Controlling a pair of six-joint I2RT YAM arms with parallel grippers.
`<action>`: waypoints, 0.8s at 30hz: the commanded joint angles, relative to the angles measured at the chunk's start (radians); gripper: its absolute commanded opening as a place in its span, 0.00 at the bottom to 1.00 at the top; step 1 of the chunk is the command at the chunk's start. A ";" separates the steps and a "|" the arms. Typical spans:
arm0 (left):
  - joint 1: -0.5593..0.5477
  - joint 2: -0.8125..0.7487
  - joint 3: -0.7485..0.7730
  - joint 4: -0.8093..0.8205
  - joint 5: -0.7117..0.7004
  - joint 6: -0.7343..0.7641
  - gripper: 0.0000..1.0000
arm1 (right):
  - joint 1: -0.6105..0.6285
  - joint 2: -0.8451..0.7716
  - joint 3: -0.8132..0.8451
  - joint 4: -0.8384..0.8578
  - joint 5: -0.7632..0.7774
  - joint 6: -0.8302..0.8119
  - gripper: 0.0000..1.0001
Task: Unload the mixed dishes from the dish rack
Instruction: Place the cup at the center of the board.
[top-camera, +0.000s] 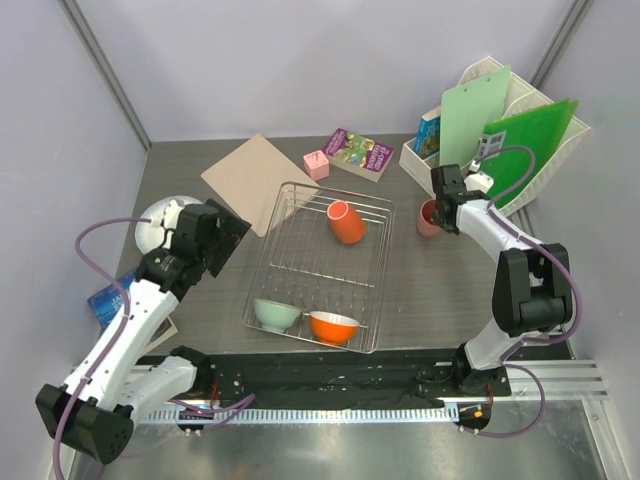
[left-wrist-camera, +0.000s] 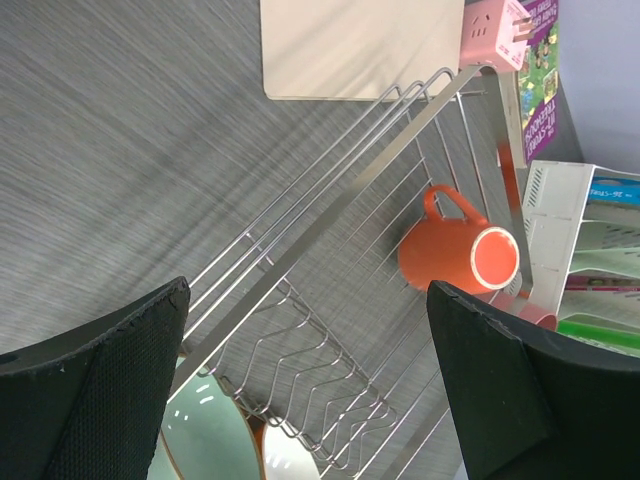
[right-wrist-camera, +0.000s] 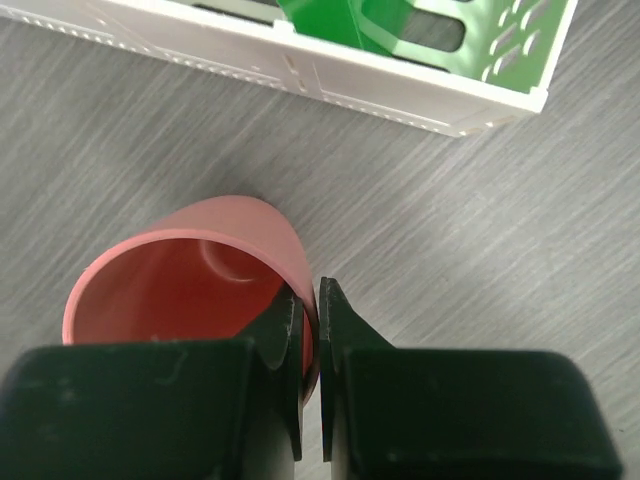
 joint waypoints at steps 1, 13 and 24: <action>0.005 -0.006 -0.016 0.001 -0.023 -0.001 1.00 | -0.030 0.024 0.030 0.017 -0.041 -0.001 0.06; 0.005 0.059 -0.012 0.032 0.031 0.003 1.00 | -0.033 -0.049 0.033 0.031 -0.112 -0.002 0.45; 0.005 0.053 -0.024 0.045 0.020 0.022 1.00 | -0.033 -0.124 0.076 -0.008 -0.081 -0.030 0.65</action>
